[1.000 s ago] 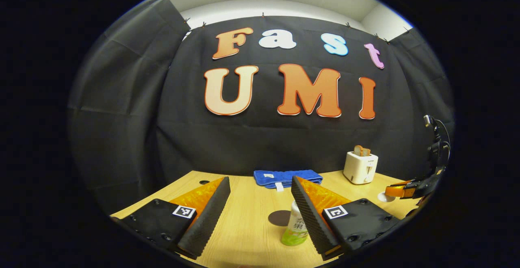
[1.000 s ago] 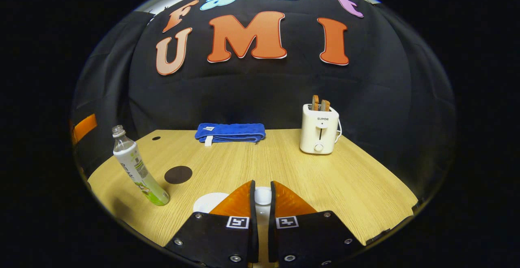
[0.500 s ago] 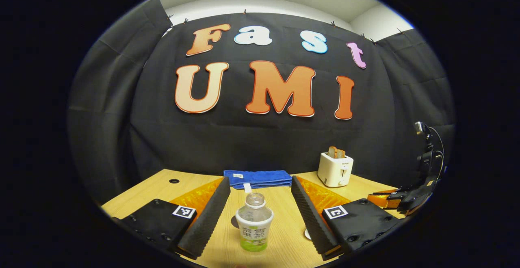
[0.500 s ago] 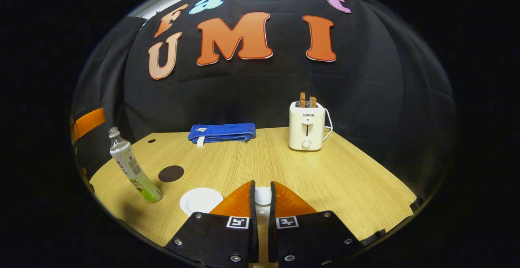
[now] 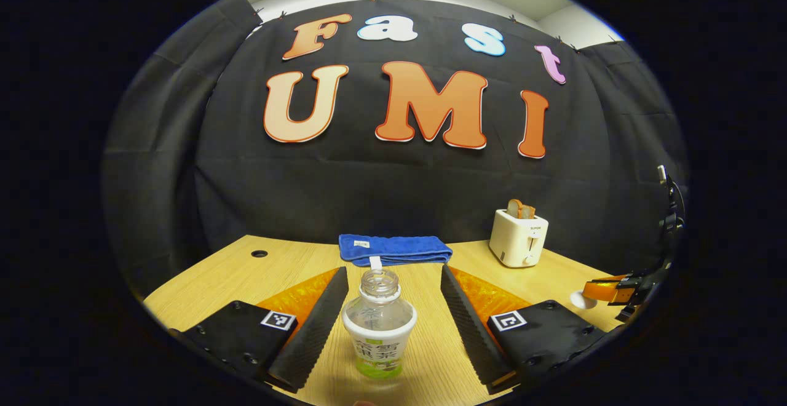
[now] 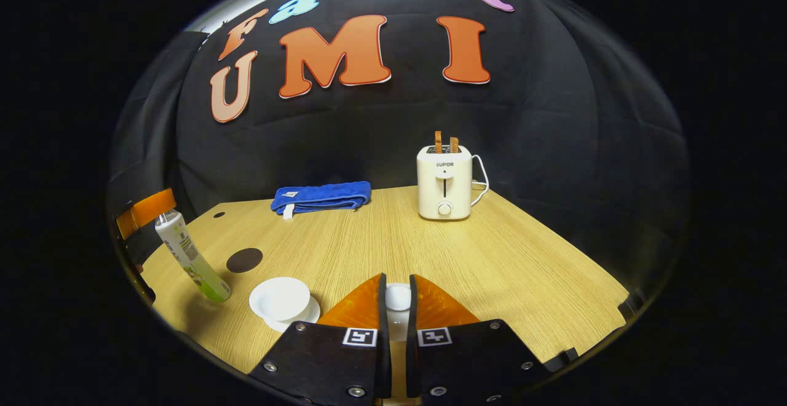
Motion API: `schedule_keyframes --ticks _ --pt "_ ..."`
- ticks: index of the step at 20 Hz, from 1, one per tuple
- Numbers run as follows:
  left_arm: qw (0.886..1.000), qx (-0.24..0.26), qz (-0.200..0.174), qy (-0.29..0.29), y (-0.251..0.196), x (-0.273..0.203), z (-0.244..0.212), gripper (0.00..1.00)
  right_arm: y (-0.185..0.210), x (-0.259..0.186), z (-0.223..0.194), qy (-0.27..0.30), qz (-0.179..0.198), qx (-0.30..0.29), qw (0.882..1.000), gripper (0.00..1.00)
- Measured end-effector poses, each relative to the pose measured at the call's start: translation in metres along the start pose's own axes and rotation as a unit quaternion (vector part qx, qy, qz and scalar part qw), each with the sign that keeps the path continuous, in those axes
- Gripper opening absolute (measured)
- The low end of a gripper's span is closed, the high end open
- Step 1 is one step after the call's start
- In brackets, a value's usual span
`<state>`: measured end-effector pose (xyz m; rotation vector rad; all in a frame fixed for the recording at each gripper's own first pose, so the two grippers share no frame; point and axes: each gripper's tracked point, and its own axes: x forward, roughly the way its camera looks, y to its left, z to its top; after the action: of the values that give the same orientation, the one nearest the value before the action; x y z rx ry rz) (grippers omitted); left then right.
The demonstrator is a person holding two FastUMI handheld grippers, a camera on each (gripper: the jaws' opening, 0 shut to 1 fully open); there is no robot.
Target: Open the teacup lid with one hand, grasp the water bottle and pour water into the teacup with the other hand; after pouring, place the water bottle on the coaster and then close the teacup lid.
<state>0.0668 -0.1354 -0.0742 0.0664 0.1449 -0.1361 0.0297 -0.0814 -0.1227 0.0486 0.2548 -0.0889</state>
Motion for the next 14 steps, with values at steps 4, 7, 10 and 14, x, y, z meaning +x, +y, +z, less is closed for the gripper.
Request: schedule_keyframes --ticks 4,7,10,14 --pt "1.0 0.007 0.007 0.003 0.006 0.005 -0.014 0.99 -0.002 0.002 -0.005 0.008 -0.002 0.003 1.0 0.1" --pt "1.0 0.003 0.006 0.016 0.008 0.008 -0.036 0.99 0.001 0.003 -0.009 0.014 0.001 0.006 1.0 0.1" --pt "1.0 0.003 0.003 0.03 0.009 0.012 -0.054 0.99 0.005 0.003 -0.011 0.018 0.004 0.002 1.0 0.1" --pt "0.999 0.0 0.003 0.046 0.012 0.015 -0.076 1.0 0.006 0.002 -0.014 0.023 0.004 0.001 1.0 0.1"
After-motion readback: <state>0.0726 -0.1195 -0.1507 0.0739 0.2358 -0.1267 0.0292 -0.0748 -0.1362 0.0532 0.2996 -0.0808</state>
